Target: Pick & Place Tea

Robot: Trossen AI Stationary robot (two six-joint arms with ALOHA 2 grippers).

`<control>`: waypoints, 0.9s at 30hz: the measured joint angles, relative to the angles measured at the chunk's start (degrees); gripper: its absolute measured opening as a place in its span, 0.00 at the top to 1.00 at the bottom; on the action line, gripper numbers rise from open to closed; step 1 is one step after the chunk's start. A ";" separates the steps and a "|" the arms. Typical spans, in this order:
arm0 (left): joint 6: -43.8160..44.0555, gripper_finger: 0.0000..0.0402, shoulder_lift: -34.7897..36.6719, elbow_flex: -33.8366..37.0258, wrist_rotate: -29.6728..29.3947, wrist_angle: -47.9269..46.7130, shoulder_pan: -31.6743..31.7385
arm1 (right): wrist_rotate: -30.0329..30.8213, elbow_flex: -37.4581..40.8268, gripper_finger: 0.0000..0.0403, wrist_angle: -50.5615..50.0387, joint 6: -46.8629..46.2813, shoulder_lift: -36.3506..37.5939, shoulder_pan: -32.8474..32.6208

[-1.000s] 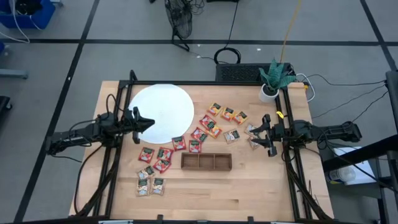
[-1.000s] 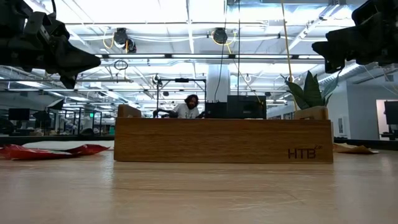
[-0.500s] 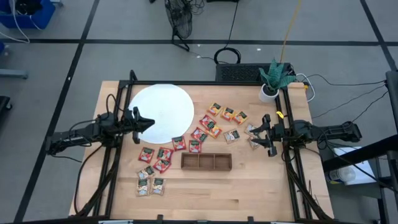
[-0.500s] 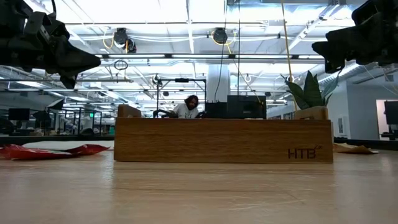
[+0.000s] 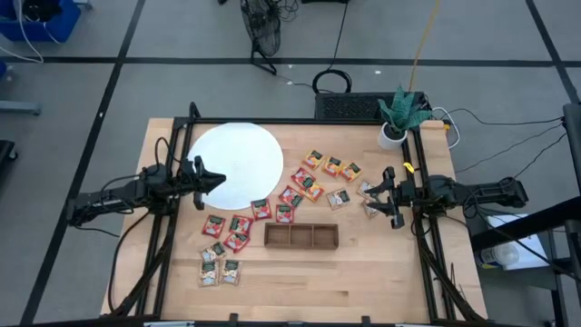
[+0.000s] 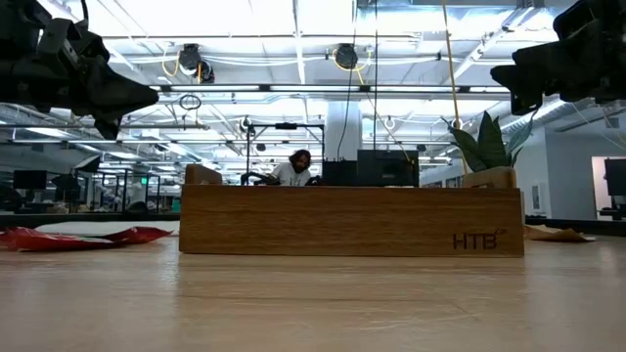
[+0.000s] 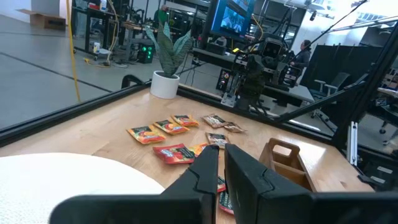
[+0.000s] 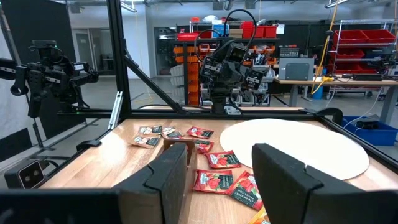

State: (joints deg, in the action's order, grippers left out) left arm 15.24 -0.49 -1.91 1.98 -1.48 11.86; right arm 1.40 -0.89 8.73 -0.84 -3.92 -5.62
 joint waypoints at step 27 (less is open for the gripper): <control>0.01 0.92 0.01 0.00 -0.01 0.00 0.01 | -0.08 0.02 0.58 5.81 -5.62 -0.03 -0.09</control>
State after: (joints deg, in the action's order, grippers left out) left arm 15.25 -0.48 -1.91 1.97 -1.48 11.87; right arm 1.32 -0.86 14.54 -6.46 -3.95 -5.72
